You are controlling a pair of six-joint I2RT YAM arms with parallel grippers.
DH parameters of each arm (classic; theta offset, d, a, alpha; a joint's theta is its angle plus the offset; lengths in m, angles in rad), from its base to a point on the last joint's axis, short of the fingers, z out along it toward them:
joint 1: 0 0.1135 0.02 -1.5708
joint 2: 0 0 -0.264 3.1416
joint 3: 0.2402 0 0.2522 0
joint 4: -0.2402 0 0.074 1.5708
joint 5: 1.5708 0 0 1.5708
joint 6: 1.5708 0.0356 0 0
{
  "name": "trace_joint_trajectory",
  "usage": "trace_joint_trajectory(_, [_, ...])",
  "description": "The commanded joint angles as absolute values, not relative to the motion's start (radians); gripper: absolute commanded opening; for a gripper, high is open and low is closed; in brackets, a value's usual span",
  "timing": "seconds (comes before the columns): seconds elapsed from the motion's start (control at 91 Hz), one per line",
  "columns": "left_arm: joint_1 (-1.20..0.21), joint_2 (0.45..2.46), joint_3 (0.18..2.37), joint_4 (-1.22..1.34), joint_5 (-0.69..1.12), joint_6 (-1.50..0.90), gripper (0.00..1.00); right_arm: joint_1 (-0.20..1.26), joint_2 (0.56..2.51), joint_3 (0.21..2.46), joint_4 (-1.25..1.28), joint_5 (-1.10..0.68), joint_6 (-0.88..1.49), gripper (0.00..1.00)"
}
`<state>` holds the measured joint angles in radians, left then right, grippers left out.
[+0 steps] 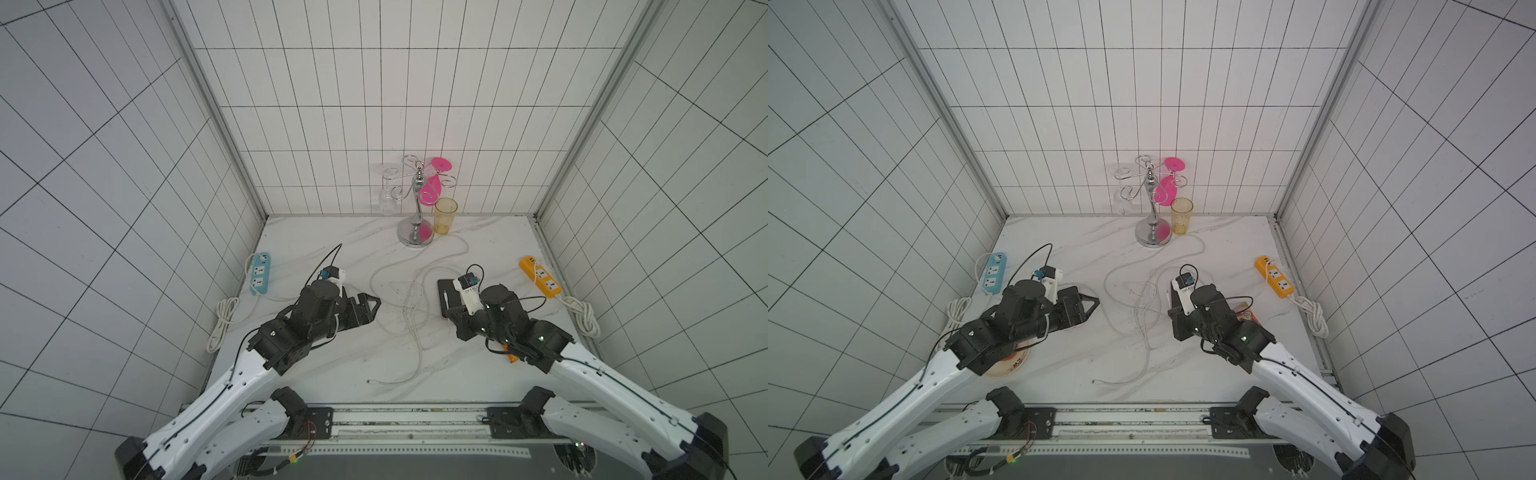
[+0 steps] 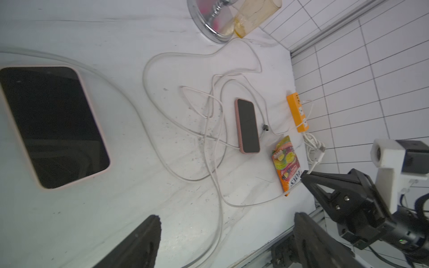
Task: Plug the charging cable into the phone
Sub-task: Pick up the charging cable from the center of the board.
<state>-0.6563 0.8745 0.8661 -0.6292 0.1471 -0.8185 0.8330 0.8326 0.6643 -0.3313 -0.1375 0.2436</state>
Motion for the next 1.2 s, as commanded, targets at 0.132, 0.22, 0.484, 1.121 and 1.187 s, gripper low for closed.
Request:
trace_joint_trajectory(0.132, [-0.738,1.027,1.000,-0.495,0.293,-0.756,0.87,0.850,0.751,0.590,-0.156,-0.379,-0.032,0.00])
trace_joint_trajectory(0.22, [-0.784,1.083,1.042,-0.488,0.300,-0.739,0.86,0.850,0.751,0.579,-0.129,-0.385,-0.036,0.00])
trace_joint_trajectory(0.484, [-0.880,1.170,1.043,-0.400,0.257,-0.810,0.79,0.849,0.789,0.597,-0.129,-0.365,-0.047,0.00])
trace_joint_trajectory(1.121, [-0.936,1.345,1.170,-0.472,0.166,-0.854,0.27,0.852,0.770,0.589,-0.142,-0.356,-0.067,0.00])
trace_joint_trajectory(1.187, [-0.936,1.345,1.168,-0.474,0.166,-0.855,0.20,0.853,0.771,0.589,-0.142,-0.356,-0.066,0.00])
